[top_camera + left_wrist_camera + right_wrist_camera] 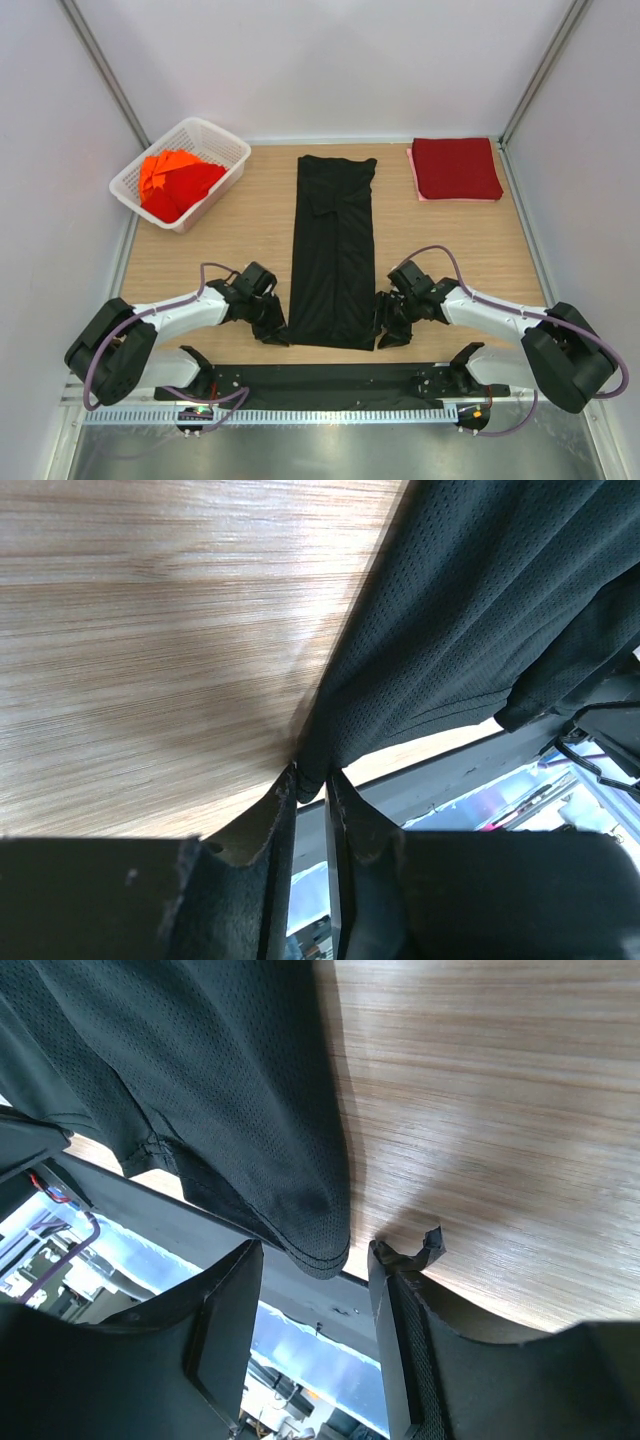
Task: Fold and stack the t-shirts
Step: Fold the tshirt
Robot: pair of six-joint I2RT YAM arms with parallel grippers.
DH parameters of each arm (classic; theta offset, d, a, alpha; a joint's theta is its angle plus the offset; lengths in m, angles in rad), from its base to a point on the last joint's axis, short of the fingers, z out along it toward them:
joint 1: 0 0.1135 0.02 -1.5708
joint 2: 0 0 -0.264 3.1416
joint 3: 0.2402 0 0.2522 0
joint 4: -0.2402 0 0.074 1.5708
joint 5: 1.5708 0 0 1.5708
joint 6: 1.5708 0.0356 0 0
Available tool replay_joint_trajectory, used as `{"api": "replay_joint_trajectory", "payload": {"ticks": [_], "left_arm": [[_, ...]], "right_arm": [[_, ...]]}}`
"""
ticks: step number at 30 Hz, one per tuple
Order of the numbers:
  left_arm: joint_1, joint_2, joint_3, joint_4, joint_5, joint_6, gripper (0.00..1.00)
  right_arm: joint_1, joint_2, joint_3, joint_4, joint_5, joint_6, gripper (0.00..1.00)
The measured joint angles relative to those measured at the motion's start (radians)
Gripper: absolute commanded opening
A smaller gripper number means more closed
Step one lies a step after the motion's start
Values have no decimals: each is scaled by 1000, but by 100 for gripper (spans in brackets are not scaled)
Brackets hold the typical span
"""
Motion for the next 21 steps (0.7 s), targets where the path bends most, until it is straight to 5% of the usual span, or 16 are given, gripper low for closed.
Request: {"api": "replay_joint_trajectory", "payload": {"ticks": [4,10,21], "left_arm": [[0,0,0,0,-3,0,17],[0,-16,2,17,0,-19,43],[-4,-17,16,6,-39,-26,41]], "right_arm": [[0,1,-1,2,2,-1,52],[0,1,-5,13,-2,-2,52],[0,50,15,17,-29,-26,52]]}}
